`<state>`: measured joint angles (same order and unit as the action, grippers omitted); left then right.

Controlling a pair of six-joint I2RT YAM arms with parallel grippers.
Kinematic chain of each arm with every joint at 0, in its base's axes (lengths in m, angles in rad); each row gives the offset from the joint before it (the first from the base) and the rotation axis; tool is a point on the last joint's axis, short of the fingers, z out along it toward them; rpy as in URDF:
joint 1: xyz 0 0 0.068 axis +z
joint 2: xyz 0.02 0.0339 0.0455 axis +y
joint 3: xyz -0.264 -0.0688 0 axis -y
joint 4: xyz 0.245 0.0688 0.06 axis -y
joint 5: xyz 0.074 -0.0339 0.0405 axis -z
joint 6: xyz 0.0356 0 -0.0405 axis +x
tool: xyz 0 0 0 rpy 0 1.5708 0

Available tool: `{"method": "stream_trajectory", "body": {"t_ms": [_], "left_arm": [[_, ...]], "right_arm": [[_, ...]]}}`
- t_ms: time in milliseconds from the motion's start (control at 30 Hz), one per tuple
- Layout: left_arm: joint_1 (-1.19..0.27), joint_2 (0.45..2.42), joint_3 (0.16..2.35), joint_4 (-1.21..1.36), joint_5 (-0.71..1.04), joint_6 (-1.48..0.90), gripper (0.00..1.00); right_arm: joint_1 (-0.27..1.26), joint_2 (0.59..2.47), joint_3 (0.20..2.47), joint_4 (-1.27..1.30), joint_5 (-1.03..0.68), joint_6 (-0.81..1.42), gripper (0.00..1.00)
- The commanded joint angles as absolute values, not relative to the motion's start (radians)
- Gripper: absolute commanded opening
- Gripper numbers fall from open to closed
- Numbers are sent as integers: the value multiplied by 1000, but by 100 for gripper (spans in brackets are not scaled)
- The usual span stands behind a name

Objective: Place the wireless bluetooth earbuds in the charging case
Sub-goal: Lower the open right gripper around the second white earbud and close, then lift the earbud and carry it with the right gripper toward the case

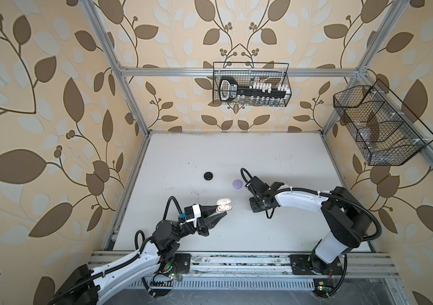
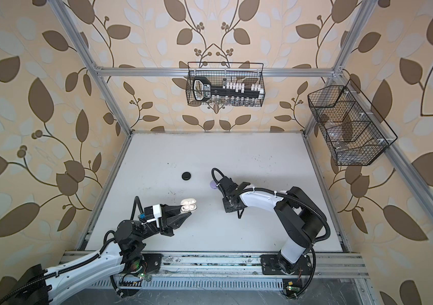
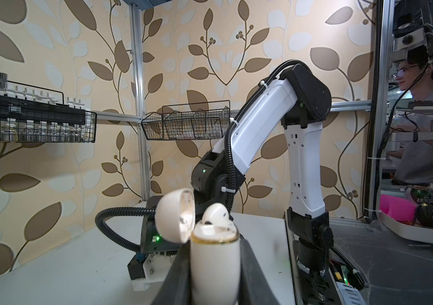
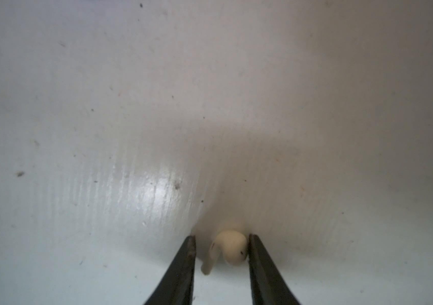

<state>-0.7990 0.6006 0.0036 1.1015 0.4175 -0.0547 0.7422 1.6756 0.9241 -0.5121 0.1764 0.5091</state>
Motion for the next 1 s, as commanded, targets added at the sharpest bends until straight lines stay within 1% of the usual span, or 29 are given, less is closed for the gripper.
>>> {"method": "stream_trajectory", "body": {"t_ms": [0,67,200,400,667,833,967], "left_arm": [[-799,600,-32,1154,417,-58,0],[-798,600,-33,1154,417,-58,0],[-798,600,-35,1154,417,-58,0],[-798,599,-35,1155,419,-60,0],[-799,598,-35,1155,420,-60,0],[-799,601,-35,1155,420,-57,0],[-798,604,-34,1160,426,-61,0]], "right_arm": [[750,1677,903,-545,196,522,34],[751,1680,902,-546,196,523,33],[756,1675,899,-547,203,528,27],[762,1666,886,-542,203,537,26],[767,1647,865,-509,189,561,22],[768,1594,853,-490,185,591,21],[769,1492,844,-475,200,622,19]]}}
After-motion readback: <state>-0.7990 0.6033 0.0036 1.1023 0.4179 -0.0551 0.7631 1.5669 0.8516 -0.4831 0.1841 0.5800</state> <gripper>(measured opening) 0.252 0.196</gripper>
